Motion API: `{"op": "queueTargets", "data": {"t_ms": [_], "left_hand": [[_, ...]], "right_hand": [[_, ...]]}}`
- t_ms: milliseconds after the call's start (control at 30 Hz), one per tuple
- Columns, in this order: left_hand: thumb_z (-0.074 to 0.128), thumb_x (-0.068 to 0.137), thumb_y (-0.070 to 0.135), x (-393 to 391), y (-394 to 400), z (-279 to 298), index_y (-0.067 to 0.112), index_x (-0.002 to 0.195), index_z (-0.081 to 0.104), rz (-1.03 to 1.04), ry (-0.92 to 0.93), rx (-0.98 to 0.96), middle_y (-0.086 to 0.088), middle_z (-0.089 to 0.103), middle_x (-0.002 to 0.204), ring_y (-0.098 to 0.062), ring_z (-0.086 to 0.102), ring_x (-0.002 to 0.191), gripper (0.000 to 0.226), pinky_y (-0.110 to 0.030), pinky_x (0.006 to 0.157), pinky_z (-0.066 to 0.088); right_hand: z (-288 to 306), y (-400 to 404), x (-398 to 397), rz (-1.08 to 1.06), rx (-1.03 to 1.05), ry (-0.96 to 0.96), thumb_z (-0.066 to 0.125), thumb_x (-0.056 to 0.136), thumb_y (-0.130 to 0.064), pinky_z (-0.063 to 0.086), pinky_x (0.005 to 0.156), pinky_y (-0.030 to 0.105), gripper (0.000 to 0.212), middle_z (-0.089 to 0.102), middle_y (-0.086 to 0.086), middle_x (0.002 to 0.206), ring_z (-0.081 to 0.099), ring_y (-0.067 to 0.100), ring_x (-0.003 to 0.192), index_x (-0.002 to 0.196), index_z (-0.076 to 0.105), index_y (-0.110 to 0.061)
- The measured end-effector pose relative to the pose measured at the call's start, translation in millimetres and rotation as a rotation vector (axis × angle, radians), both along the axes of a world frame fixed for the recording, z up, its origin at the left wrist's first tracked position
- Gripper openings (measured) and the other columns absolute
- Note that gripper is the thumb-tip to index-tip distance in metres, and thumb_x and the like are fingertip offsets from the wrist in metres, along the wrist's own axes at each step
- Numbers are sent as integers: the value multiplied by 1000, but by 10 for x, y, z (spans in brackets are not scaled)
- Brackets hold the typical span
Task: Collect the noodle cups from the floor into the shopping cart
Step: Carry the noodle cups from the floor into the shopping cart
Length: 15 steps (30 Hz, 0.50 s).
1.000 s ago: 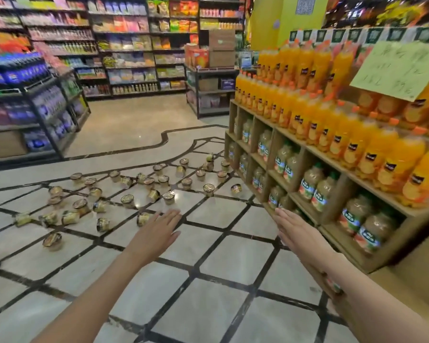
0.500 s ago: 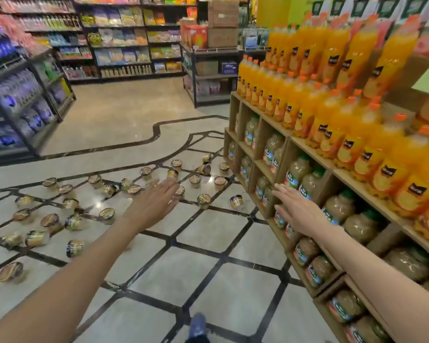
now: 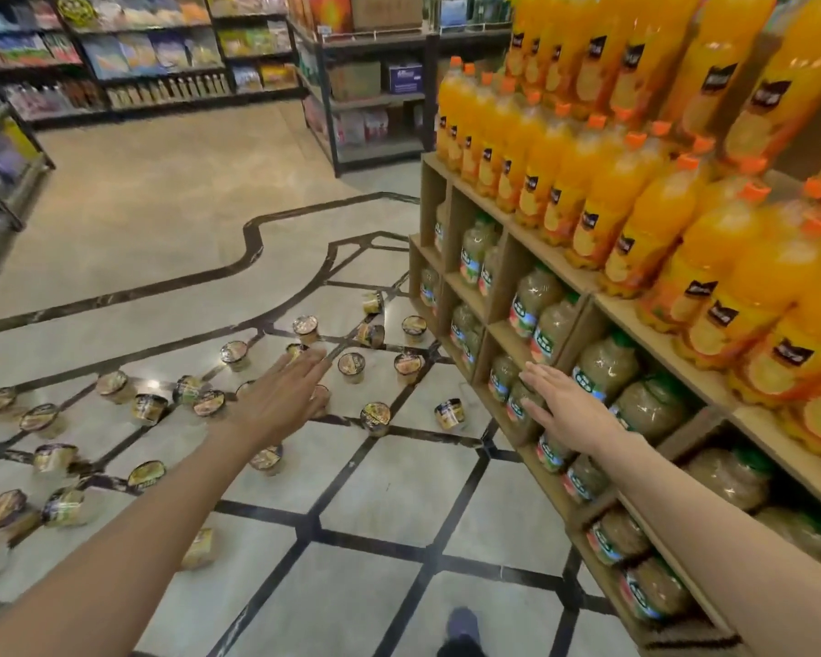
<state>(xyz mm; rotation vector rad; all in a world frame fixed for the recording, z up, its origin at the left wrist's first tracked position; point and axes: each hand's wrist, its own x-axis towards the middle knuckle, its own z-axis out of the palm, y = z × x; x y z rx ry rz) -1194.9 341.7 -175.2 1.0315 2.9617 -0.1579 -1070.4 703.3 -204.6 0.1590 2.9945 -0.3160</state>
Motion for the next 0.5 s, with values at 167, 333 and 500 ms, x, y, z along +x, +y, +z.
{"op": "queueTargets", "data": {"t_ms": [167,333,500], "left_hand": [[33,101,43,-1060,335,-539,15,150,24,42,-99,39,-4,23,157,-20,24,142,58,-32,116,14],[44,96,46,-1960,599,-1453,12,146,31,123,-264,66,-7,29,154,-27,35,135,62,-33,110,25],[66,80,53,-2646,663,-2683,9,143,38,271,-493,249,-9,42,146,-26,44,129,81,-35,104,36]], "right_hand": [[-510,396,-1070,-34,0,-107,42,100,-37,19,118,34,55,23,2,157,18,18,145,148,30,-15],[-1288,628,-2062,-103,-76,-195,48,98,-34,27,110,32,56,28,5,155,31,22,139,147,31,-12],[-2464,766,-2821,-207,-184,-287,55,94,-33,31,110,35,61,36,11,150,35,27,136,146,31,-13]]}}
